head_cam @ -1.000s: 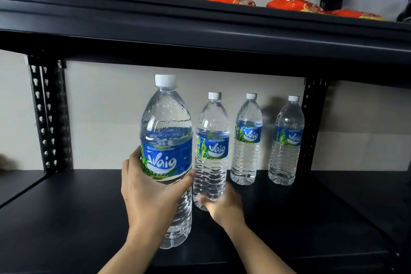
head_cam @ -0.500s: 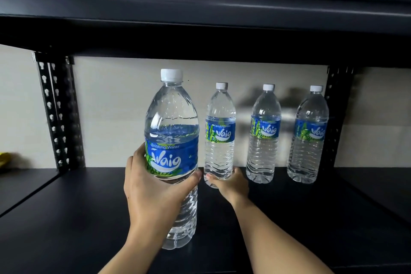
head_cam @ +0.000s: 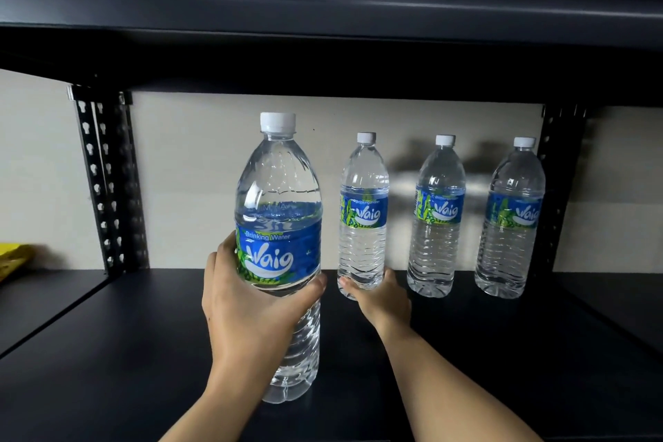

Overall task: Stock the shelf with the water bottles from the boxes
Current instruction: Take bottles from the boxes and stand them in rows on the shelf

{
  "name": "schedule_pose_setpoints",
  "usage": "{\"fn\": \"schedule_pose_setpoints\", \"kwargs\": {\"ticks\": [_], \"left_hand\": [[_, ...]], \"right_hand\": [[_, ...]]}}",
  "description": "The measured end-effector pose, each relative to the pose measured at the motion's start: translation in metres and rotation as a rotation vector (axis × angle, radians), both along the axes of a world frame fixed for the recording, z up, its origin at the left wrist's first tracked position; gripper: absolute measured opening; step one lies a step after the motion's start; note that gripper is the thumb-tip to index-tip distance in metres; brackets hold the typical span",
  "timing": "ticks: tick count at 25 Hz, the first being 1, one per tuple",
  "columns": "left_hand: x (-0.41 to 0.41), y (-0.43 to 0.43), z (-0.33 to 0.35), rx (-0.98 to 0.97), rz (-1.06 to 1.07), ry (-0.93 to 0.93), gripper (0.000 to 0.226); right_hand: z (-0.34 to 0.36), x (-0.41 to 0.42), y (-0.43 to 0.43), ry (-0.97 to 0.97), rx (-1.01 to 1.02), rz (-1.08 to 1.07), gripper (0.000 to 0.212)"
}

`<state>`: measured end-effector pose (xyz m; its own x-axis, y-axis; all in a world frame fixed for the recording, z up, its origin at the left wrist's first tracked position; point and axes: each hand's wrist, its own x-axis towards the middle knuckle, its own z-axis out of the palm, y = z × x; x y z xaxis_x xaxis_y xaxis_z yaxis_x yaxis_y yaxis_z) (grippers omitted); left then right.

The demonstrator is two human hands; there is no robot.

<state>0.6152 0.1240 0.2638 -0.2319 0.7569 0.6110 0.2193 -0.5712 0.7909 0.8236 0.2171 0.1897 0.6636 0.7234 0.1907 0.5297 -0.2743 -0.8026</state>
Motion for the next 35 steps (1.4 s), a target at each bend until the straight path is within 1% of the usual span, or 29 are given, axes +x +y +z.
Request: {"fn": "schedule_pose_setpoints", "kwargs": {"ticks": [2,3,5,6,7,8,9,10,11,13,15,22,25,28,32,35], "left_hand": [[0.000,-0.001,0.000,0.004,0.003,0.016,0.082],[0.001,-0.002,0.000,0.001,0.001,0.020,0.082],[0.002,0.000,0.001,-0.002,0.008,0.023,0.081],[0.002,0.002,0.002,-0.002,0.011,0.022,0.082],[0.003,0.004,0.002,-0.003,0.010,0.022,0.081],[0.004,0.007,0.002,-0.003,0.012,0.023,0.081],[0.006,0.012,0.003,0.000,0.017,0.021,0.082],[0.008,0.015,0.005,0.003,0.023,0.019,0.084],[0.010,0.020,0.006,0.008,0.030,0.018,0.084],[0.016,0.030,0.011,0.020,0.034,0.015,0.084],[0.021,0.041,0.014,0.018,0.026,0.013,0.084],[0.032,0.072,-0.003,0.017,0.101,0.111,0.090],[0.031,0.083,-0.012,0.022,0.112,0.120,0.090],[0.025,0.090,-0.018,0.022,0.083,0.140,0.097],[0.018,0.086,-0.046,-0.066,-0.031,0.217,0.108],[0.010,0.082,-0.077,-0.173,-0.054,0.298,0.102]], "right_hand": [[0.001,0.000,0.000,-0.009,-0.040,0.023,0.083],[0.003,0.003,-0.002,0.019,-0.053,0.065,0.084],[0.006,0.014,-0.013,0.145,-0.068,0.224,0.088],[0.008,0.020,-0.024,0.161,-0.111,0.309,0.090],[0.010,0.024,-0.040,0.105,-0.201,0.379,0.094],[0.007,0.028,-0.055,-0.025,-0.324,0.410,0.096],[0.002,0.032,-0.070,-0.180,-0.432,0.424,0.093],[-0.003,0.033,-0.085,-0.323,-0.496,0.431,0.086],[-0.008,0.032,-0.096,-0.433,-0.515,0.432,0.079],[-0.013,0.026,-0.111,-0.534,-0.478,0.422,0.071],[-0.015,0.024,-0.114,-0.561,-0.426,0.392,0.069],[-0.010,0.022,-0.117,-0.573,-0.434,0.379,0.070],[-0.008,0.020,-0.118,-0.569,-0.438,0.376,0.074],[-0.002,0.019,-0.120,-0.553,-0.446,0.378,0.075],[0.005,0.017,-0.124,-0.578,-0.464,0.372,0.074],[0.004,0.015,-0.124,-0.596,-0.451,0.355,0.075]]}}
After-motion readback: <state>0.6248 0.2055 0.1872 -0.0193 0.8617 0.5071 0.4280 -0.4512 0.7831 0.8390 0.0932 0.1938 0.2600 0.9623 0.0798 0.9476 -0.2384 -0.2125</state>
